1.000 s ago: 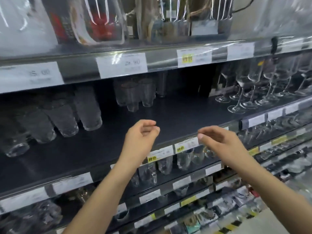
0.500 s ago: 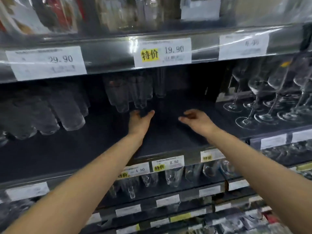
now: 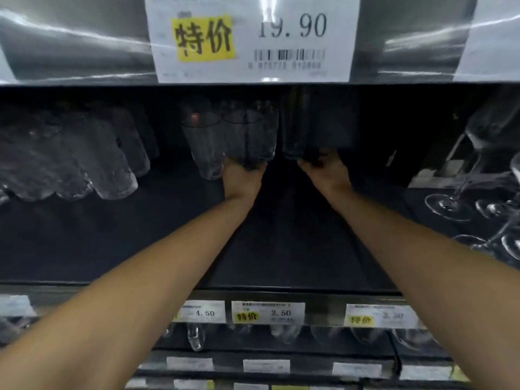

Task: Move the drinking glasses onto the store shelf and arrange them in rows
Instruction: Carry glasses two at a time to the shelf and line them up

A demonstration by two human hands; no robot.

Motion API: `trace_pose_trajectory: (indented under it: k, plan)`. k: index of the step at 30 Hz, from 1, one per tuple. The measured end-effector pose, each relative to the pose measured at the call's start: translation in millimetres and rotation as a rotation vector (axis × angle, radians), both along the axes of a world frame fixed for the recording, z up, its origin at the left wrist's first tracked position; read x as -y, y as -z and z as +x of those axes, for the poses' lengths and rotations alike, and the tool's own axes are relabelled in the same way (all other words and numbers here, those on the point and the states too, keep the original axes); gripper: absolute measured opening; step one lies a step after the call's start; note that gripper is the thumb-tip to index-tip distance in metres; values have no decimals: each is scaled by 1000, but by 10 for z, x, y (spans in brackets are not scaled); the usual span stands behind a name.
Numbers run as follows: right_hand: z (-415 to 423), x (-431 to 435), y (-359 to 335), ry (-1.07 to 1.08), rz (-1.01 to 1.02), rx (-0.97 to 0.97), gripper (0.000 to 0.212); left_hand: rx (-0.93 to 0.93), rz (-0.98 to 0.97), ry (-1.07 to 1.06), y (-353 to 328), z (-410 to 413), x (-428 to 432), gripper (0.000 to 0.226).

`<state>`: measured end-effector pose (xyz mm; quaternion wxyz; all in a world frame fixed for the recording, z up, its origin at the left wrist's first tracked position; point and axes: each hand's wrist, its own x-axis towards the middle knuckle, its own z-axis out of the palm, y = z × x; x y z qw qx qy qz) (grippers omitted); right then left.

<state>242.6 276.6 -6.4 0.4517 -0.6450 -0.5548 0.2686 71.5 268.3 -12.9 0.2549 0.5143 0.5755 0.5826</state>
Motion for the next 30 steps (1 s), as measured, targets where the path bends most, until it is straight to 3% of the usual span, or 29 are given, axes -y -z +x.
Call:
trace_pose_trajectory:
  k: [7, 11, 16, 24, 28, 30]
  plan:
    - [-148, -474, -15, -45, 26, -8, 80, -29, -69, -148, 72, 31, -290, 61]
    - [-156, -680, -4, -61, 91, -72, 72, 95, -49, -169, 47, 94, -360, 73]
    - [-161, -768, -14, -54, 149, -179, 63, 22, -26, -229, 63, 105, -395, 76]
    - [-129, -749, -14, -47, 117, -252, 75, -15, -19, -211, 58, 134, -321, 61]
    - [-80, -617, 11, -52, 99, -229, 90, -6, -26, -159, 53, 111, -217, 66]
    - [-45, -491, 10, -50, 91, -211, 87, 3, -31, -114, 48, 86, -136, 74]
